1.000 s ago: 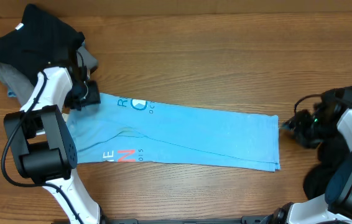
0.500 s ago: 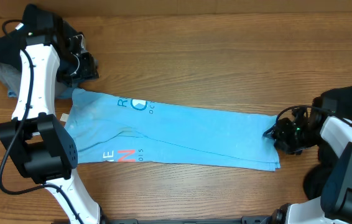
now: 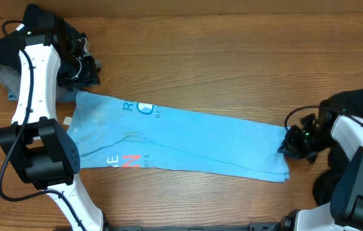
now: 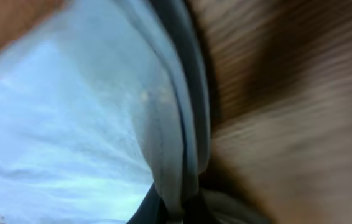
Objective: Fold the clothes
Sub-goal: 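Grasp the strip's right end with the right gripper and lift it, then fold the right end leftward over the strip with the right gripper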
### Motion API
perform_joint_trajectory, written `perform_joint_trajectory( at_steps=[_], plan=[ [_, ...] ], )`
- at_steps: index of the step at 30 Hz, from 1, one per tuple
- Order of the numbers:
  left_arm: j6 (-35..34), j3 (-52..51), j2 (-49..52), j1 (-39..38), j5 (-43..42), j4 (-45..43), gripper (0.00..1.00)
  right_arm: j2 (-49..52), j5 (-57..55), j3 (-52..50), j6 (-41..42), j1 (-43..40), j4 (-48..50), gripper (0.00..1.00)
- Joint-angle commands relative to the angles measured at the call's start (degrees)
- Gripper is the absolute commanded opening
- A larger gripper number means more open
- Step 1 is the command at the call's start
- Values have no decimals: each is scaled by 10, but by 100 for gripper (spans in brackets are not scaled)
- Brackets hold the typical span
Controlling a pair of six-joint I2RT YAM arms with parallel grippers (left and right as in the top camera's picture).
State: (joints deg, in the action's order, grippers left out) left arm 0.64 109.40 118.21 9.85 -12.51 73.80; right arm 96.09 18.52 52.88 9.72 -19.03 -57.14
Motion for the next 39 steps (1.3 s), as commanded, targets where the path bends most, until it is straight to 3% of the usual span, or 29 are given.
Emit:
perform_joint_trajectory(
  at_steps=[1, 11, 19, 29, 39],
  plan=[
    [13, 32, -23, -1, -11, 12, 36, -55, -74, 80, 21, 0, -36, 4],
    [13, 74, -80, -1, -10, 40, 45, -106, -41, 196, 21, 40, -137, 4],
    [13, 75, -101, -1, -10, 42, 47, -112, -13, 196, 85, 189, -136, 4],
    [13, 75, -101, -1, -9, 44, 48, -108, -19, 195, 221, 431, -42, 4],
    [11, 75, -101, -1, -9, 46, 49, -21, -52, 195, 295, 554, 96, 5]
  ],
)
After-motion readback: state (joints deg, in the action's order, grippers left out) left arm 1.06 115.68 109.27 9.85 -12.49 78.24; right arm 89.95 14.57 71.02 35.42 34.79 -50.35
